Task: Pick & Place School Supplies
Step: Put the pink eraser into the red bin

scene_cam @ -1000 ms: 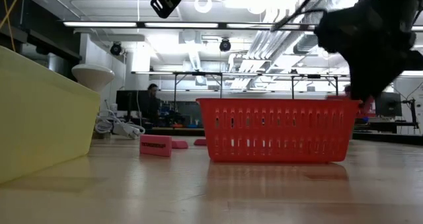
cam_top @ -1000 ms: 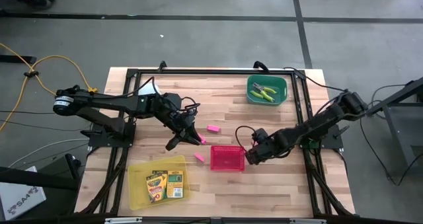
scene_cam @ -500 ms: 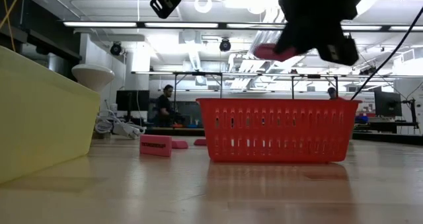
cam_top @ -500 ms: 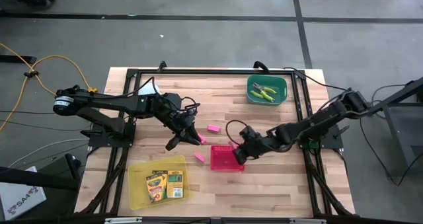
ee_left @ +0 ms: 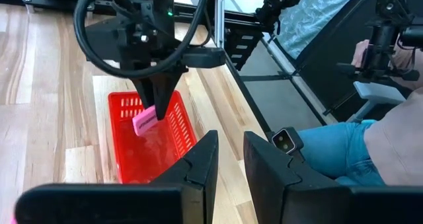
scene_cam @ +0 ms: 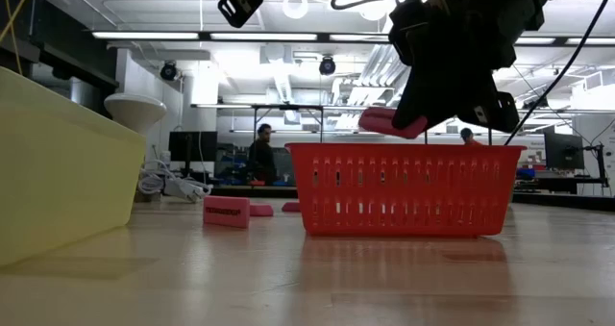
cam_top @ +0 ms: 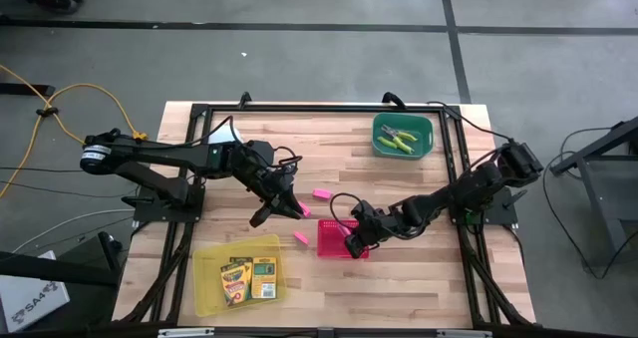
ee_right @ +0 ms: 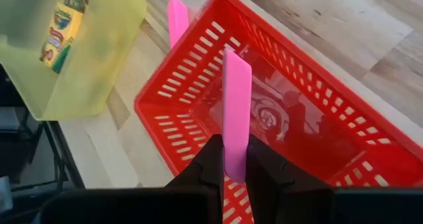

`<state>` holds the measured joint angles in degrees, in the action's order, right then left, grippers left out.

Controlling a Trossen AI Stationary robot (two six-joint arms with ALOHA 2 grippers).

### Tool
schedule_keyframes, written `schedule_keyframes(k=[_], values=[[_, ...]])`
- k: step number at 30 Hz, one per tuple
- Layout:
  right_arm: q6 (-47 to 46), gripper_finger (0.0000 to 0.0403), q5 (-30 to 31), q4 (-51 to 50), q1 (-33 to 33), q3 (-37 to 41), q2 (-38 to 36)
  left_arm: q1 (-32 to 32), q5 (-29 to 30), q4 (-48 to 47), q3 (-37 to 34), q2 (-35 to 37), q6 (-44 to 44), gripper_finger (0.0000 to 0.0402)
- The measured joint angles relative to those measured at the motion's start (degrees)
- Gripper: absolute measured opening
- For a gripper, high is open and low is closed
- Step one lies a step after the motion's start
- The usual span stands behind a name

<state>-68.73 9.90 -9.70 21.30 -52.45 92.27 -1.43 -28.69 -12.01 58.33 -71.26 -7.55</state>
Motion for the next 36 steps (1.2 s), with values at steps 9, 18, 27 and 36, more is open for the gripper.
schedule_keyframes(k=[9, 18, 27, 36], values=[[0.0, 0.0043, -1.3, 0.1, 0.0, 0.0, 0.0, 0.0, 0.0, 0.0, 0.0, 0.0, 0.0, 0.0068], [-0.1, 0.0047, -1.5, 1.1, 0.0, 0.0, 0.0, 0.0, 0.0, 0.0, 0.0, 0.0, 0.0, 0.0068], [0.0, 0.0048, -1.5, 1.2, 0.0, 0.0, 0.0, 0.0, 0.0, 0.0, 0.0, 0.0, -0.3, 0.0068], [0.0, 0.0049, -1.1, 1.2, 0.0, 0.0, 0.0, 0.0, 0.0, 0.0, 0.0, 0.0, -0.9, 0.0068]])
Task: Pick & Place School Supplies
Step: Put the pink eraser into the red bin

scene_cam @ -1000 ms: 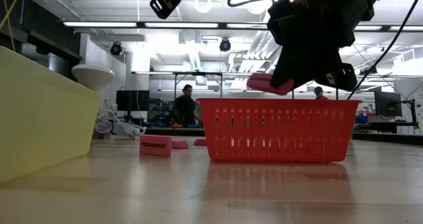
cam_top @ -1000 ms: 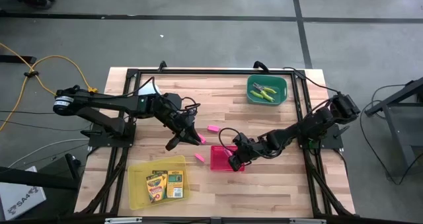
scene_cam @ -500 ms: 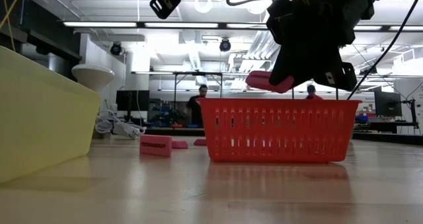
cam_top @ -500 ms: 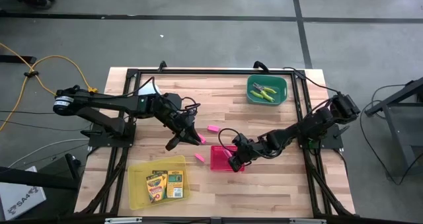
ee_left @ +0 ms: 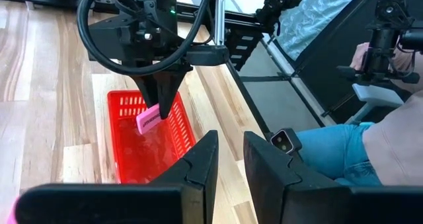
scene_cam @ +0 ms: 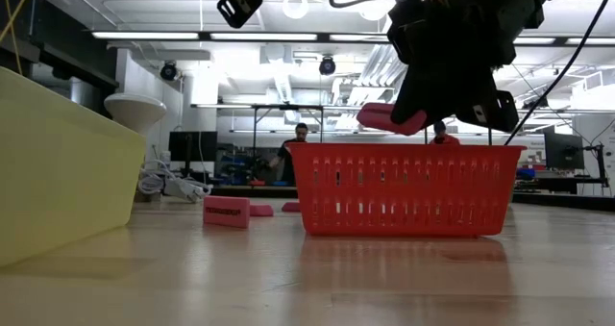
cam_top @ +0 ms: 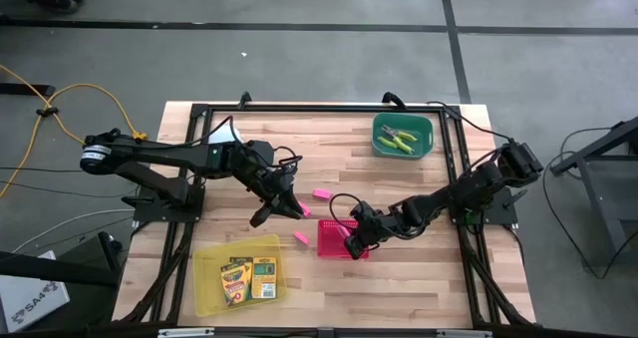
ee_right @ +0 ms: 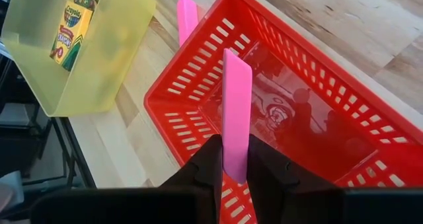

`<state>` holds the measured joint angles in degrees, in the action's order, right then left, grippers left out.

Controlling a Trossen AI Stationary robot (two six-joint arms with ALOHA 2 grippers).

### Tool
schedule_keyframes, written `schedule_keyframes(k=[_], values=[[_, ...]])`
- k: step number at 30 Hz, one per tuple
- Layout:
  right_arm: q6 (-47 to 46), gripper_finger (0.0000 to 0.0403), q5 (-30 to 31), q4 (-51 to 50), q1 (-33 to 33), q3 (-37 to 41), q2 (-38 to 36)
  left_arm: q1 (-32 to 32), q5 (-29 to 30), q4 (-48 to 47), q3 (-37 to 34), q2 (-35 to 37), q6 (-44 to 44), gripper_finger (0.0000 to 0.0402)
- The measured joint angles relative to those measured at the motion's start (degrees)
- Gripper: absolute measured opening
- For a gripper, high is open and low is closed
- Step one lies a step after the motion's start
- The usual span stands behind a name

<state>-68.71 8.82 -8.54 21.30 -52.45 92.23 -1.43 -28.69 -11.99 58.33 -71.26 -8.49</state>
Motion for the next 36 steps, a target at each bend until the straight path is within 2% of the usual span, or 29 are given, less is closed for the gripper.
schedule_keyframes(k=[5, 17, 24, 29, 36], values=[[0.5, 0.0052, 0.2, 0.0, 0.0, 0.0, 0.0, 0.0, 0.0, 0.0, 0.0, 0.0, -0.2, 0.0068], [1.1, 0.0118, 0.3, 0.3, 0.0, 0.0, 0.0, 0.0, 0.0, 0.0, 0.0, 0.0, -0.1, 0.0068], [2.6, 0.0116, -0.1, 0.3, -1.7, 0.0, -0.6, 0.0, 0.0, 0.0, 0.0, 0.0, -0.3, 0.0068], [7.3, 0.0107, -4.1, 1.6, -4.7, 0.0, -1.6, 0.0, 0.0, -2.7, 0.0, 0.0, -1.3, 0.0068], [16.3, 0.0099, -13.2, 2.5, -9.7, 0.0, -3.3, 1.2, 2.4, -9.3, 0.0, 0.0, -1.3, 0.0068]])
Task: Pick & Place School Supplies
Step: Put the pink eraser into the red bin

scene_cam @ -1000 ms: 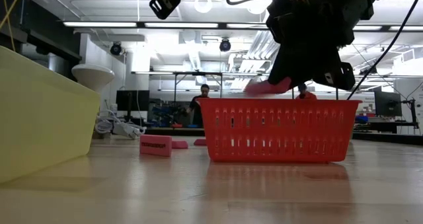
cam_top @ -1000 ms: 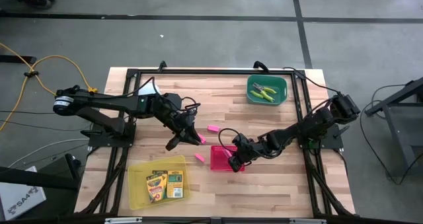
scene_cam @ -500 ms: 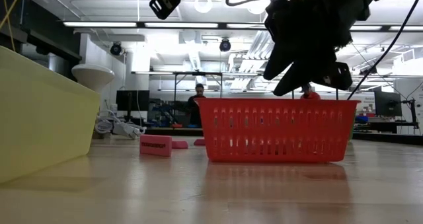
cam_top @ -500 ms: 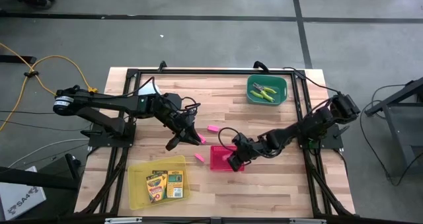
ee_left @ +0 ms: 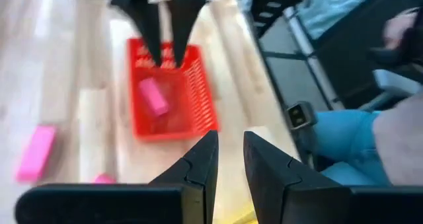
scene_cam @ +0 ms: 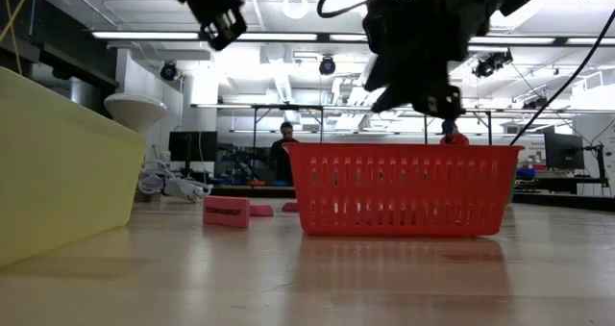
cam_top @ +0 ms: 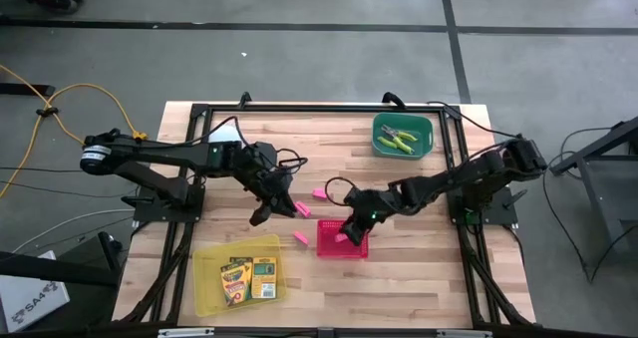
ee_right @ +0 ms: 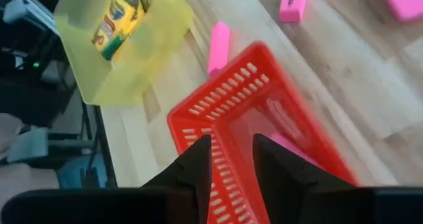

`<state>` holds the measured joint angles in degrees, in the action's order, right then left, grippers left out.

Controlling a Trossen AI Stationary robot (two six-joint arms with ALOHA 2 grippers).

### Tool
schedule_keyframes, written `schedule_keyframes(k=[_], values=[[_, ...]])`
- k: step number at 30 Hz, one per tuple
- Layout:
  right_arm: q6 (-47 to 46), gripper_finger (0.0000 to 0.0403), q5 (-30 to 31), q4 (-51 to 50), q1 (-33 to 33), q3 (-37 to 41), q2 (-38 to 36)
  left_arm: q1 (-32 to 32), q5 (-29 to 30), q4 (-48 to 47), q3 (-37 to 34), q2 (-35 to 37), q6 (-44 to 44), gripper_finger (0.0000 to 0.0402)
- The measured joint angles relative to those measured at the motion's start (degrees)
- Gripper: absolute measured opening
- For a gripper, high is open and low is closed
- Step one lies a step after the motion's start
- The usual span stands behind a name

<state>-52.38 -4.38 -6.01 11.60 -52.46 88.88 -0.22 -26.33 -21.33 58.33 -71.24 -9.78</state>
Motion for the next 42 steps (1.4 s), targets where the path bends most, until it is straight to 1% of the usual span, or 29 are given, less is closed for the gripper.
schedule_keyframes(k=[3, 7, 10, 13, 17, 19, 22, 26, 29, 33, 37, 39, 42], values=[[3.0, 0.0096, -3.3, 1.0, -1.9, -0.1, -0.2, 1.5, 3.0, -4.4, 0.0, 0.0, 1.6, 0.0068], [6.2, 0.0091, -9.2, 0.7, -3.9, 0.0, -1.0, 3.7, 7.9, -10.2, 0.0, 0.0, 6.6, 0.0068], [7.4, 0.0088, -12.6, 0.2, -4.2, 0.0, -1.2, 5.1, 11.2, -11.4, 0.0, 0.0, 10.7, 0.0068], [7.2, 0.0085, -14.1, 0.1, -3.7, 0.0, -1.8, 5.7, 14.3, -11.6, 0.0, 0.0, 11.8, 0.0068], [7.1, 0.0081, -13.8, -0.2, -1.7, 0.0, -1.7, 5.6, 19.6, -12.0, 0.0, 0.0, 11.1, 0.0068], [6.1, 0.0079, -13.7, -0.1, -0.3, 0.0, -1.8, 5.4, 21.2, -12.3, 0.0, 0.0, 10.1, 0.0068], [5.6, 0.0076, -13.5, -0.3, 1.7, 0.0, -1.8, 5.3, 21.4, -13.3, 0.0, 0.0, 11.6, 0.0068], [5.5, 0.0072, -11.1, -0.3, 4.7, 0.0, -1.8, 3.7, 21.8, -13.4, -0.1, -0.9, 11.8, 0.0068], [4.1, 0.0072, -9.6, -1.0, 6.9, 0.0, -1.7, 1.3, 23.7, -12.4, -0.2, -3.6, 11.0, 0.0068], [1.6, 0.0072, -7.6, -6.4, 10.1, 0.0, -2.0, -3.0, 26.8, -12.5, 0.3, -9.5, 10.6, 0.0068], [-2.9, 0.0072, -3.9, -14.4, 13.3, 0.0, -2.5, -7.2, 27.6, -11.1, 1.2, -15.0, 10.4, 0.0068], [-5.1, 0.0072, -1.5, -18.3, 15.1, 0.1, -2.8, -8.8, 28.0, -10.1, 1.8, -16.8, 10.3, 0.0068], [-7.5, 0.0072, 1.8, -20.6, 17.3, 0.0, -3.0, -10.9, 29.0, -9.3, 2.9, -17.9, 9.5, 0.0068]])
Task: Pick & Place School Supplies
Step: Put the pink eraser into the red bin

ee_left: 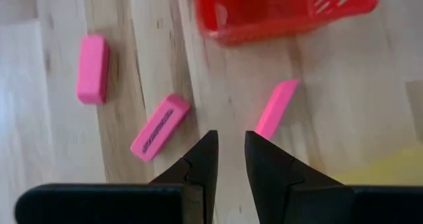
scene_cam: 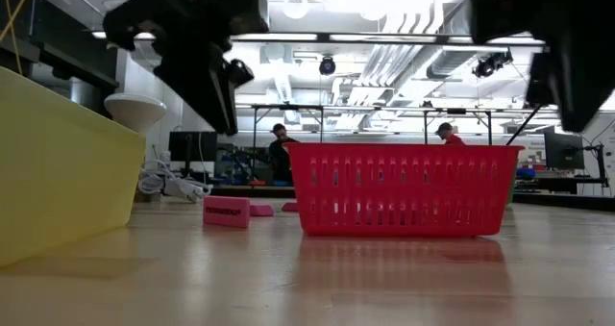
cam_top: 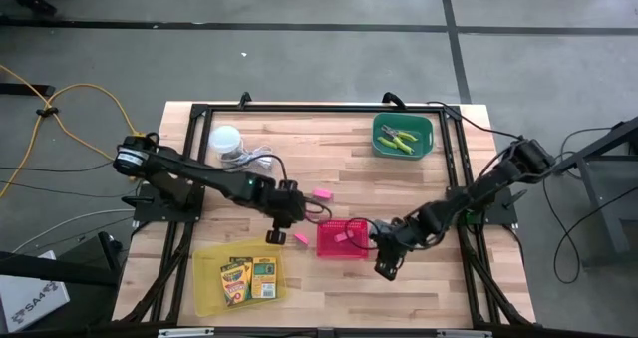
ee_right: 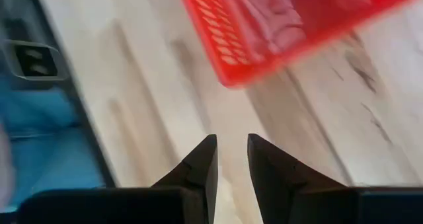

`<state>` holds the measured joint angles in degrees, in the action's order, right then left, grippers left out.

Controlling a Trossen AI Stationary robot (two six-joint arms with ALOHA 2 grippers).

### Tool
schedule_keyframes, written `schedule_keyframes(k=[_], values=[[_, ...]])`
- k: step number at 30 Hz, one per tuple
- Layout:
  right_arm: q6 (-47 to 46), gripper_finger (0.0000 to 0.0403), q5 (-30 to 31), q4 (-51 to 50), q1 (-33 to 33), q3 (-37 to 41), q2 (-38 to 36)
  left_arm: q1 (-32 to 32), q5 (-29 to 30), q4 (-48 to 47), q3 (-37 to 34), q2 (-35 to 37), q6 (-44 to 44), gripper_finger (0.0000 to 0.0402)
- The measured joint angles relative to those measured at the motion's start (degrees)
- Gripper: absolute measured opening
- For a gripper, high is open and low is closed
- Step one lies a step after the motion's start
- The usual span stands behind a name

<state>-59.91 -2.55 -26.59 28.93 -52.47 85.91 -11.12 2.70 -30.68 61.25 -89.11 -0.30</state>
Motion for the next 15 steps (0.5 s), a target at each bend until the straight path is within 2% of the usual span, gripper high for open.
schedule_keyframes(k=[5, 12, 15], values=[[-3.1, 0.0072, 4.5, -2.6, 3.1, 0.0, 0.0, -1.8, 0.6, -0.1, 2.0, 0.1, -2.2, 0.0079], [-7.5, 0.0072, 7.9, -3.6, 6.5, 0.0, 0.0, -2.3, 0.5, 0.7, 2.2, 0.1, -7.0, 0.0139], [-9.5, 0.0072, 8.5, -3.9, 8.2, 0.0, 0.0, -3.5, 0.5, 0.7, 2.2, 0.1, -7.0, 0.0152]])
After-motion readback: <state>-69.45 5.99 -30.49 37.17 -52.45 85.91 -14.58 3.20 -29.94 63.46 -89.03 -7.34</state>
